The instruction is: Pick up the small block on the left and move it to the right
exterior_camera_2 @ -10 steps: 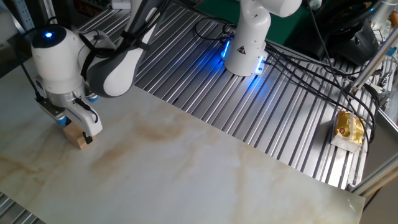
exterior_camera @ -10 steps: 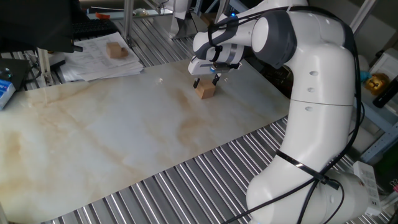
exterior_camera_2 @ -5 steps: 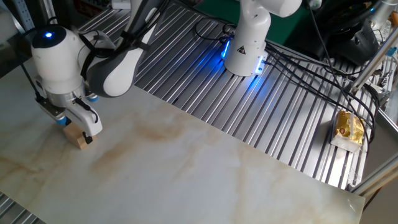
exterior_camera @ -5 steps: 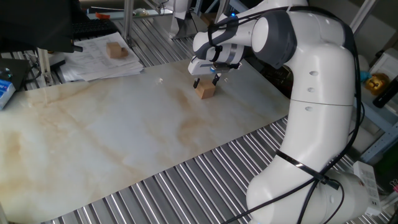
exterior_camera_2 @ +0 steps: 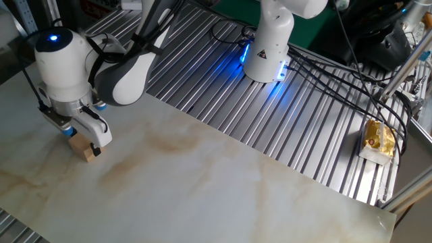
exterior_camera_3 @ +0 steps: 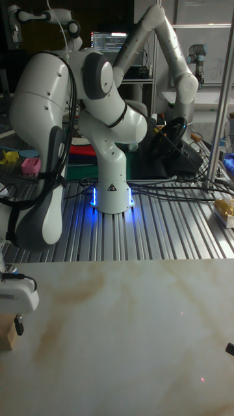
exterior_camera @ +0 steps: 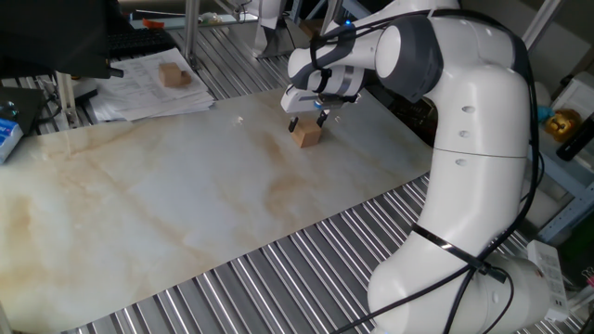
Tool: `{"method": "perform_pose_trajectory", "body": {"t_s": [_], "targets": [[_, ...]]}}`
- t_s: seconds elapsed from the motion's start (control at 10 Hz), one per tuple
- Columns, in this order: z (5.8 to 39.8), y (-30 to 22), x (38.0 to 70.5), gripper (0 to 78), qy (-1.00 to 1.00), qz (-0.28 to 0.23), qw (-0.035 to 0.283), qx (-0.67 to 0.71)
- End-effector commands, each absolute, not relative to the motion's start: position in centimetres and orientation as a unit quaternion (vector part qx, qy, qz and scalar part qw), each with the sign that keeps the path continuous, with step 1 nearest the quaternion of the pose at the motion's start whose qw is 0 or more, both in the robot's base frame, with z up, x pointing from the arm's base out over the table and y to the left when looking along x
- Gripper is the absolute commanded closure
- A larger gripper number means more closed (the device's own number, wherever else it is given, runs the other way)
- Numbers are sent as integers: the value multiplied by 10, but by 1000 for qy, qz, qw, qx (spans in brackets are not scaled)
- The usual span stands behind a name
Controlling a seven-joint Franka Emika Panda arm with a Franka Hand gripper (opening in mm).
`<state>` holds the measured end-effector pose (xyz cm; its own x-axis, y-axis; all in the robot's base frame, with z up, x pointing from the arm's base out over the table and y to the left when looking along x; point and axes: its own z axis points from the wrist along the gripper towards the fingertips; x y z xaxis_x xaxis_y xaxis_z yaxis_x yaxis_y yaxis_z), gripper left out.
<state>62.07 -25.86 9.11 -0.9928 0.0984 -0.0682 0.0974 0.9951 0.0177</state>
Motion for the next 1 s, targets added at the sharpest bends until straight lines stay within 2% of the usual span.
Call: {"method": "perform_pose_trajectory", "body": {"t_s": [0.1,1.0], "targets": [[93,-259,622,1,998,5,36,49],[93,-259,622,1,998,-5,34,44]]}}
